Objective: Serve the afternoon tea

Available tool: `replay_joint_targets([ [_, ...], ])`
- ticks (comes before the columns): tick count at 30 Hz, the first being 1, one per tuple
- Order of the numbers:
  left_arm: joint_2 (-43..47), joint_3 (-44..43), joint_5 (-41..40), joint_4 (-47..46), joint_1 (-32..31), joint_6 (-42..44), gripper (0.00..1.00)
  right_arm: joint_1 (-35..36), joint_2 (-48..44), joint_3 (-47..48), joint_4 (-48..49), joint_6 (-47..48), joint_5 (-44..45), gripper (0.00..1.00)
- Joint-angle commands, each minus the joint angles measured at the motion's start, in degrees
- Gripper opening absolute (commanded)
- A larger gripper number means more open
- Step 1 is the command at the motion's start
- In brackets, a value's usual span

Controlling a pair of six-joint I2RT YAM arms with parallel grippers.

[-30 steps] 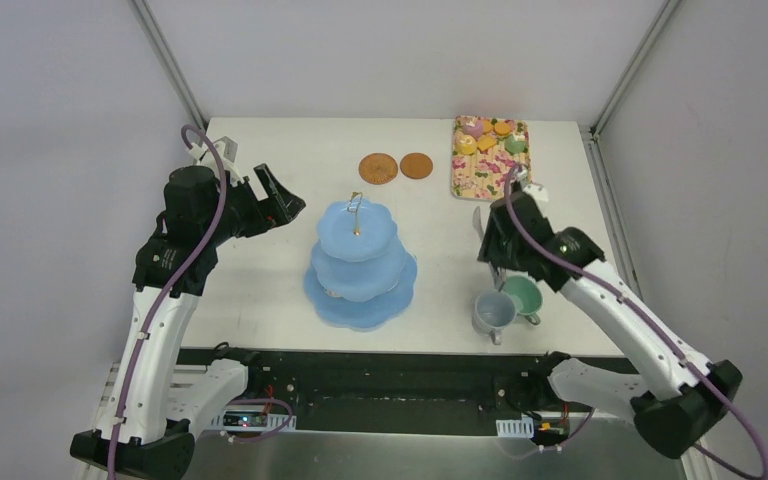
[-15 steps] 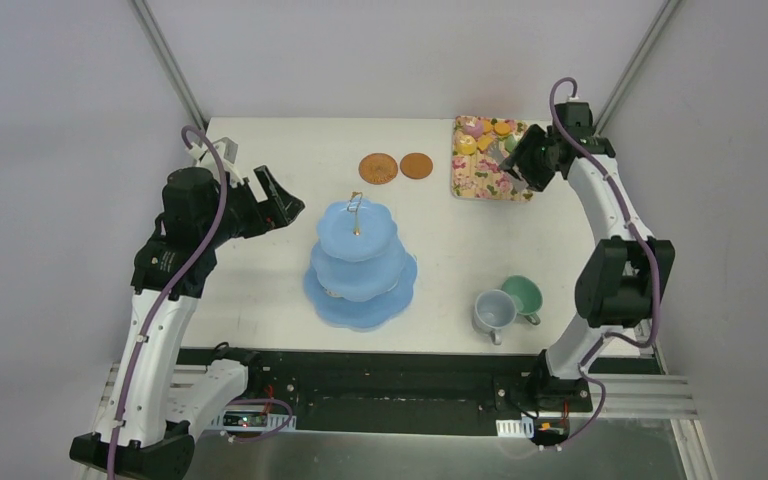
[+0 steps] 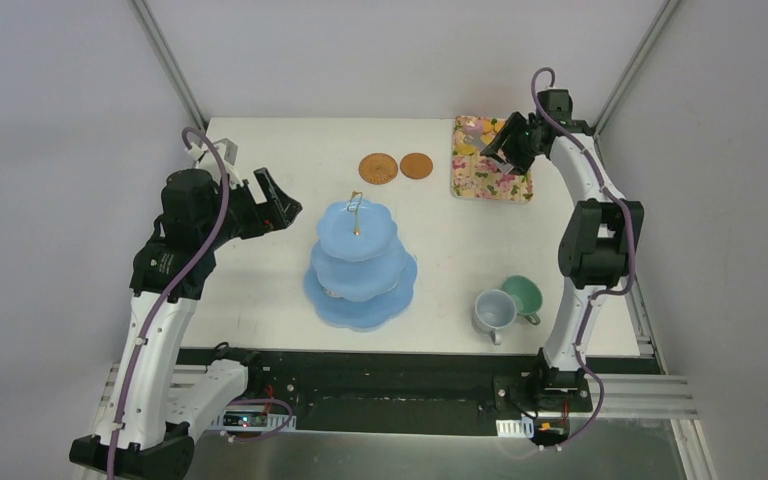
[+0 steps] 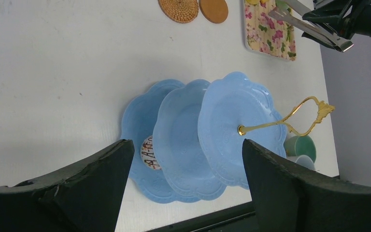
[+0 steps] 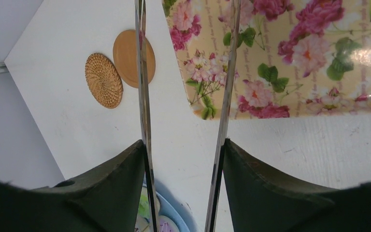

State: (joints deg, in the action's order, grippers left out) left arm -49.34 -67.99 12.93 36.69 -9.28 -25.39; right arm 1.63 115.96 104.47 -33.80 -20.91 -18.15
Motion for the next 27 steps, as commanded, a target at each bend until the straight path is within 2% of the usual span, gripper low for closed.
replay_joint_targets([
  [1,-0.55,-0.32,-0.62,-0.64,0.31,1.83,0.86,2.27,1.67,6.51,0.13,3.94,2.38,0.6],
  [18,-2.02,-0.39,-0.88,-1.27,0.31,1.83,0.87,7.75,8.93,15.23,-5.97,6.13,14.42,0.51],
  [27,-2.72,-1.01,-0.97,-1.46,0.31,1.92,0.87,8.43,12.59,19.28,-6.45,7.24,15.74,0.51],
])
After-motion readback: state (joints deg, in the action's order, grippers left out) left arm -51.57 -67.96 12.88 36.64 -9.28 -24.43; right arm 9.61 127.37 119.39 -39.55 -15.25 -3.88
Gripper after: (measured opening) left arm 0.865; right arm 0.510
